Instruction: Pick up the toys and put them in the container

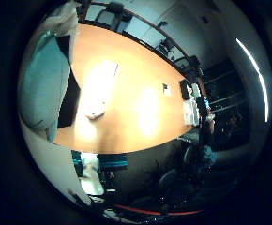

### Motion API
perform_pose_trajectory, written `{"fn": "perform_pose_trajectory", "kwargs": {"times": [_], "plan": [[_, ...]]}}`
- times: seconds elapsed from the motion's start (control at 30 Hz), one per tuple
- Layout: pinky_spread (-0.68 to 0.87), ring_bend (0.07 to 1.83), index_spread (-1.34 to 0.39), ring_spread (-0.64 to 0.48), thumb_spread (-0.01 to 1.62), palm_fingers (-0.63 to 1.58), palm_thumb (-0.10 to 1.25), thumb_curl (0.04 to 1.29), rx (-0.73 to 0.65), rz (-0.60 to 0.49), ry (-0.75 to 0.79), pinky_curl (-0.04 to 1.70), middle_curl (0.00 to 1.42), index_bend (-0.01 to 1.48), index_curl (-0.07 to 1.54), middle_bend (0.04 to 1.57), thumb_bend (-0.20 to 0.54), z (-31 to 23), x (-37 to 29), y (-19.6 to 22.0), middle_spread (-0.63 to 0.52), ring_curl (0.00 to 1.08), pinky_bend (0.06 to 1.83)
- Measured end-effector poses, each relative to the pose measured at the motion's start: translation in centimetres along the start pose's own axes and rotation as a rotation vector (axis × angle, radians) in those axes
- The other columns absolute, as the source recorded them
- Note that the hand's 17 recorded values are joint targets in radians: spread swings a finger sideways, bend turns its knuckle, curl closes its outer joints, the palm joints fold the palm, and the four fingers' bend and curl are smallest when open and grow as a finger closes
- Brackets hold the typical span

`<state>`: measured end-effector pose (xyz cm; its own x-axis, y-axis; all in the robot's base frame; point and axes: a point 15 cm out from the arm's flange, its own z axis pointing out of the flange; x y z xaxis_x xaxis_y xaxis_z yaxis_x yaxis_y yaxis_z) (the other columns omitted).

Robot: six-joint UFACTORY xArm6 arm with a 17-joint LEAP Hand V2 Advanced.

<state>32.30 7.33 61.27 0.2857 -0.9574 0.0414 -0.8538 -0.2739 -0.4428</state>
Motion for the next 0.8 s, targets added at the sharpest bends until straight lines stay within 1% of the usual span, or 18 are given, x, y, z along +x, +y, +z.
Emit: {"fn": "perform_pose_trajectory", "kwargs": {"times": [0.2, 0.33, 0.6, 0.67, 0.73, 0.77, 0.8], "plan": [[-0.20, 1.30, -0.28, -0.26, 1.15, 1.07, 1.04, 0.55, 0.041, -0.078, -0.083, 1.06, 0.87, 0.98, 1.00, 1.30, -0.012, 0.9, -6.9, -3.0, -0.16, 0.87, 1.18], [-0.20, 1.30, -0.28, -0.26, 1.15, 1.07, 1.04, 0.56, 0.040, -0.114, -0.120, 1.08, 0.87, 0.98, 1.00, 1.30, -0.013, 1.7, -10.3, -4.0, -0.16, 0.88, 1.17], [-0.21, 1.29, -0.28, -0.27, 1.15, 1.07, 1.03, 0.57, 0.072, -0.139, -0.140, 1.11, 0.87, 0.98, 1.01, 1.30, -0.012, 2.9, -12.4, -5.9, -0.16, 0.89, 1.16], [-0.21, 1.29, -0.28, -0.27, 1.16, 1.07, 1.01, 0.57, 0.079, -0.138, -0.141, 1.11, 0.87, 0.98, 1.01, 1.30, -0.015, 3.0, -12.5, -6.3, -0.16, 0.89, 1.16], [-0.22, 1.29, -0.28, -0.27, 1.17, 1.05, 0.96, 0.56, 0.107, -0.135, -0.145, 1.10, 0.87, 0.97, 1.01, 1.28, -0.030, 2.9, -12.6, -7.0, -0.16, 0.89, 1.14], [-0.23, 1.28, -0.28, -0.26, 1.19, 1.05, 0.92, 0.55, 0.124, -0.133, -0.147, 1.07, 0.86, 0.93, 0.99, 1.24, -0.028, 2.7, -12.6, -7.4, -0.17, 0.87, 1.11], [-0.26, 1.25, -0.29, -0.26, 1.20, 1.03, 0.85, 0.53, 0.144, -0.130, -0.149, 1.03, 0.83, 0.85, 0.97, 1.21, -0.039, 2.6, -12.6, -7.9, -0.17, 0.83, 1.07]]}}
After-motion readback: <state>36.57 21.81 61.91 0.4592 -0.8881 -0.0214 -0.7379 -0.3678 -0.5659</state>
